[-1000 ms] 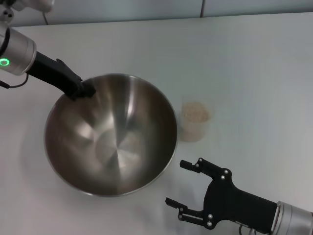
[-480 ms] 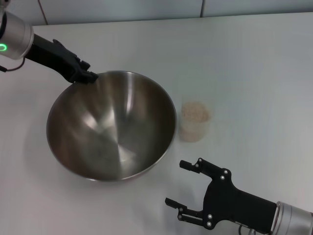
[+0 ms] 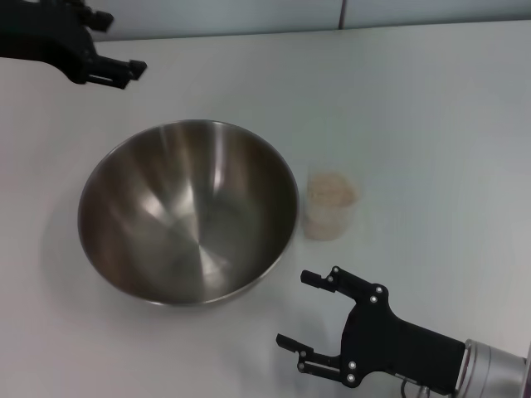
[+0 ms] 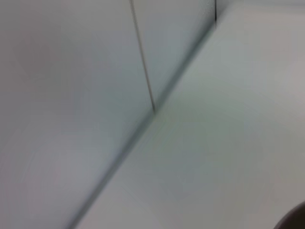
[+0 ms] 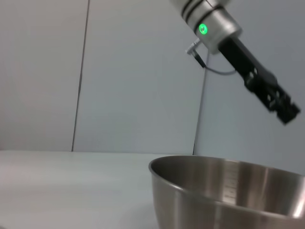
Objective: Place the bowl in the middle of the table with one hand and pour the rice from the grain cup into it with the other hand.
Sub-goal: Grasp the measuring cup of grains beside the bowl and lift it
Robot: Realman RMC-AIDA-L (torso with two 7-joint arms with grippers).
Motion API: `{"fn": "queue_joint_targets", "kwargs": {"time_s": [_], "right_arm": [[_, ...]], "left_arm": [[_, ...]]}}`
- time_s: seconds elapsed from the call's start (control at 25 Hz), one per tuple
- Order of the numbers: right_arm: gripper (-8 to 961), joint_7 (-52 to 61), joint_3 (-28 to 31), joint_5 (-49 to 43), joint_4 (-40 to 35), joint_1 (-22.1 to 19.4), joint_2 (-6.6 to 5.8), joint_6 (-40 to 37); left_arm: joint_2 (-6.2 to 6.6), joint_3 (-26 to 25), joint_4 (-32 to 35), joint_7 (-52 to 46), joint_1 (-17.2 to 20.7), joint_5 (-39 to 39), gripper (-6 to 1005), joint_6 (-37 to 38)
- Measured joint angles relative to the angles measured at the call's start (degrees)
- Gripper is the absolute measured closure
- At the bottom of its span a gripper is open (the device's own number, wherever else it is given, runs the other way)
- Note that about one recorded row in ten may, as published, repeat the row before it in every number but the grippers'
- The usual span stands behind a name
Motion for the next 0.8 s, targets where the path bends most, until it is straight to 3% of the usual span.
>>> {"fn": "queue_joint_targets", "kwargs": {"time_s": [0.04,0.08,0.12,0.16,0.2,0.4,0.48,0.6,0.64,0.68,0.72,0.8], "right_arm": [[180,0.0,0.02,0.01,0.15,-0.02,0.0,-0.01],[179,0.0,0.08,0.0,0.17,-0.1,-0.03,-0.03],[179,-0.01,0.16,0.0,0.24,-0.16,-0.05,-0.02],[179,-0.02,0.22,0.0,0.24,-0.21,-0.08,0.02],[179,-0.02,0.29,0.0,0.24,-0.22,-0.09,0.04],[180,-0.03,0.65,0.44,0.11,-0.51,-0.11,-0.21],[180,-0.02,0.77,0.53,0.1,-0.73,-0.12,-0.25],[180,-0.01,1.5,0.61,0.2,-1.64,-0.12,-0.47],[180,-0.03,1.91,0.64,0.2,-2.03,-0.12,-0.7],[180,-0.11,2.32,0.66,0.15,-2.48,-0.12,-1.22],[180,-0.12,2.83,0.66,0.07,-2.94,-0.13,-1.75],[180,-0.04,5.12,0.67,-0.15,-4.29,-0.18,-3.13]], "left_arm": [[0.13,2.58,4.86,1.71,5.06,-6.38,442,-0.81],[0.18,3.76,6.93,2.88,7.76,-10.11,389,-1.61],[0.18,3.76,6.93,2.88,7.76,-10.11,336,-1.61],[0.33,7.13,12.02,8.87,17.21,-22.15,284,-4.94],[0.41,8.54,13.65,13.5,22.75,-28.91,231,-6.76],[0.29,10.48,10.04,26.2,34.78,-43.24,165,-7.05],[0.37,11.06,2.49,35.39,39.94,-51.0,165,-5.2],[0.43,10.64,-3.01,40.29,41.75,-54.54,165,-2.97],[0.55,9.46,-9.05,44.93,42.67,-56.68,165,-0.05],[0.55,9.46,-9.05,44.93,42.67,-56.68,165,-0.05],[0.85,4.26,-21.28,52.83,42.58,-57.43,165,5.96],[1.12,1.26,-26.6,56.28,42.12,-56.79,165,7.81]]}}
